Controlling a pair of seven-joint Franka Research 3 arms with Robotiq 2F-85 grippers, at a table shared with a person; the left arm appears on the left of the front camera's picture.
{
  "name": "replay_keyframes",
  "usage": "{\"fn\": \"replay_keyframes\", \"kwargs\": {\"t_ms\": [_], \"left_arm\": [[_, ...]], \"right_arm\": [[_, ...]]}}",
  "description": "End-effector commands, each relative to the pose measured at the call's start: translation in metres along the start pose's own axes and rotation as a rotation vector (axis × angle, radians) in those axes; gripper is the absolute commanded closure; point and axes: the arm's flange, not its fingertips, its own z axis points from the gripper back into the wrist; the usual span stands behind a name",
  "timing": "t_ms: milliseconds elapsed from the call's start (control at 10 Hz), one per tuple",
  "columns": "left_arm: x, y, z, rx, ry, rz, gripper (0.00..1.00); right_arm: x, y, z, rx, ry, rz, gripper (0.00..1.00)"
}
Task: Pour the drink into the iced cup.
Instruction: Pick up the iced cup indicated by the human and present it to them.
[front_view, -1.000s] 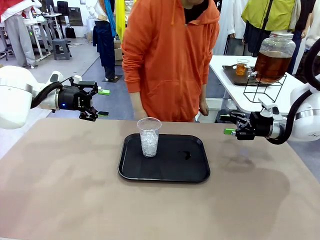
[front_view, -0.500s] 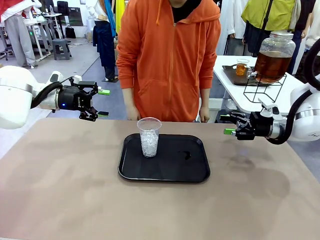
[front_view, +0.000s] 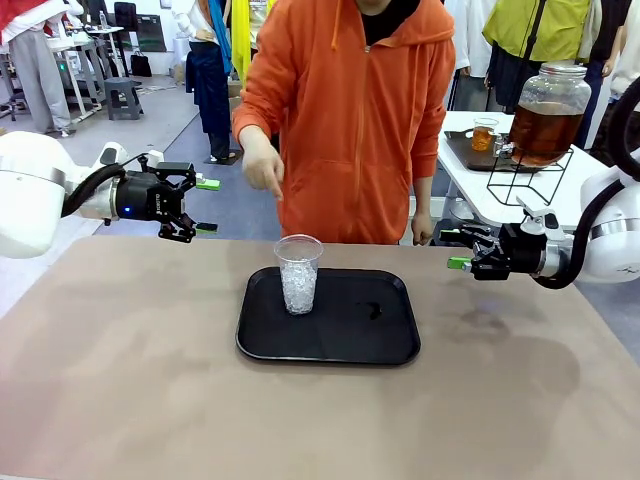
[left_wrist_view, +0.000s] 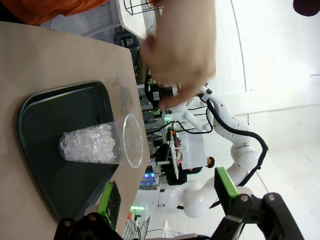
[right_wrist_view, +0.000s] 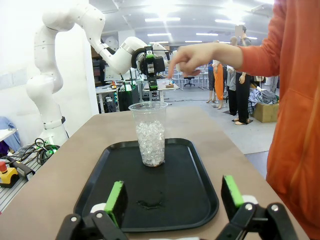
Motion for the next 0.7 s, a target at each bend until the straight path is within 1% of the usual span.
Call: {"fn": "replay_keyframes", "kwargs": {"t_ms": [0,600], "left_arm": [[-0.0012,-0.0017,0.0008,0.000,-0.001,-0.005,0.00],[-0.0012,-0.0017,0.0008,0.000,-0.001,-0.005,0.00]], "right_arm": [[0.0024,-0.0007,-0.0017,-0.002,-0.004,0.004,0.00],[0.0024,-0.0007,-0.0017,-0.002,-0.004,0.004,0.00]]}}
